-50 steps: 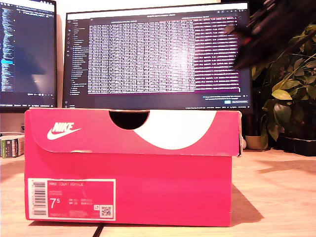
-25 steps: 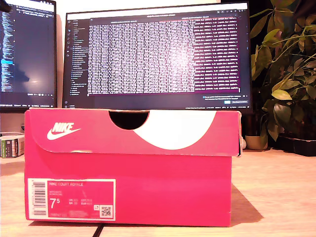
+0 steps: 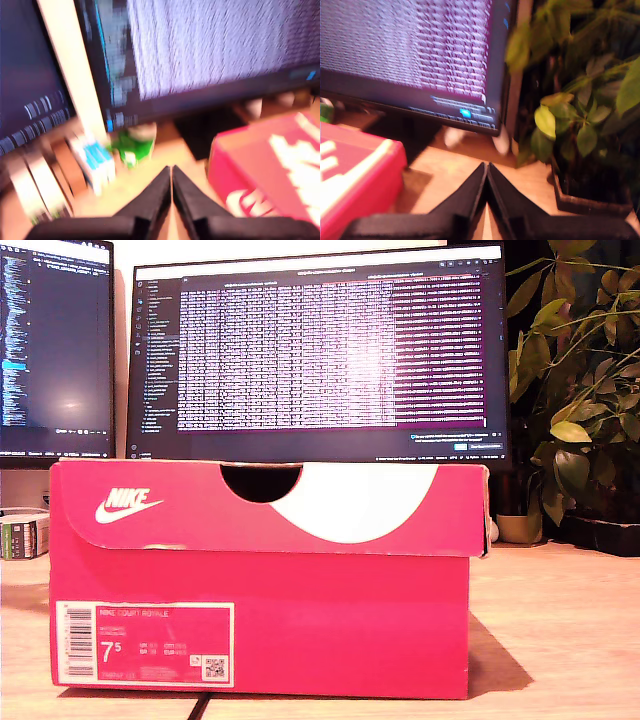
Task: Close the red shoebox by pushing the lid with your left arm and holding the box in place with your right arm
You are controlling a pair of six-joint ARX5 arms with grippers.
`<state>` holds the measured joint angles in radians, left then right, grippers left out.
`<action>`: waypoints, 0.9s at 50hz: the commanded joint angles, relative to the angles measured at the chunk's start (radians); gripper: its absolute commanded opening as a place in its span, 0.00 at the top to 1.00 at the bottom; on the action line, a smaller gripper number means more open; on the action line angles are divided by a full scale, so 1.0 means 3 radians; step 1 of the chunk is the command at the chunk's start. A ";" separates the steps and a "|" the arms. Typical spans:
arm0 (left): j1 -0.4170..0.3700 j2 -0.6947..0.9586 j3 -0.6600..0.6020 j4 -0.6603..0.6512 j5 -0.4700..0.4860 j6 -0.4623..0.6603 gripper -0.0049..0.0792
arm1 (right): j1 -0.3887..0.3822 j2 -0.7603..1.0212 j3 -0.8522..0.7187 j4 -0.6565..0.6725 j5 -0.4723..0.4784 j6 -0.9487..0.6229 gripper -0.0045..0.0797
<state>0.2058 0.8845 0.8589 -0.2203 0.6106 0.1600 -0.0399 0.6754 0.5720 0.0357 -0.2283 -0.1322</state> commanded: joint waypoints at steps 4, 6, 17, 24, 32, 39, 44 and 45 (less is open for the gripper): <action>0.0011 -0.0148 -0.0116 0.0058 0.0006 -0.0074 0.96 | -0.0048 -0.0234 0.0000 -0.0139 -0.0031 -0.0047 0.96; 0.0011 -0.0198 -0.0141 0.0093 0.0008 -0.0078 0.96 | -0.0061 -0.0305 0.0000 -0.0212 -0.0031 -0.0047 0.96; -0.0008 -0.0502 -0.0379 0.0168 0.0029 -0.0183 0.96 | -0.0089 -0.0659 -0.0036 -0.0387 -0.0196 -0.0053 0.96; -0.0006 -0.0787 -0.0595 0.0267 -0.0029 -0.0280 0.96 | -0.0089 -0.0832 -0.0202 -0.0323 -0.0196 0.0024 0.96; -0.0009 -0.1049 -0.0838 0.0384 -0.0056 -0.0479 0.96 | -0.0089 -0.1027 -0.0425 -0.0259 -0.0200 0.0223 0.96; -0.0010 -0.1266 -0.1020 0.0415 -0.0061 -0.0598 0.96 | -0.0089 -0.1226 -0.0532 -0.0256 -0.0192 0.0282 0.96; -0.0014 -0.1414 -0.1128 0.0415 -0.0061 -0.0643 0.96 | -0.0089 -0.1352 -0.0608 -0.0259 -0.0187 0.0291 0.96; -0.0014 -0.1441 -0.1146 0.0417 -0.0065 -0.0692 0.96 | -0.0089 -0.1378 -0.0622 -0.0258 -0.0178 0.0292 0.96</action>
<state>0.2047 0.4698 0.5446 -0.1040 0.5938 -0.0254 -0.0647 0.2806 0.4149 -0.0532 -0.2817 -0.0517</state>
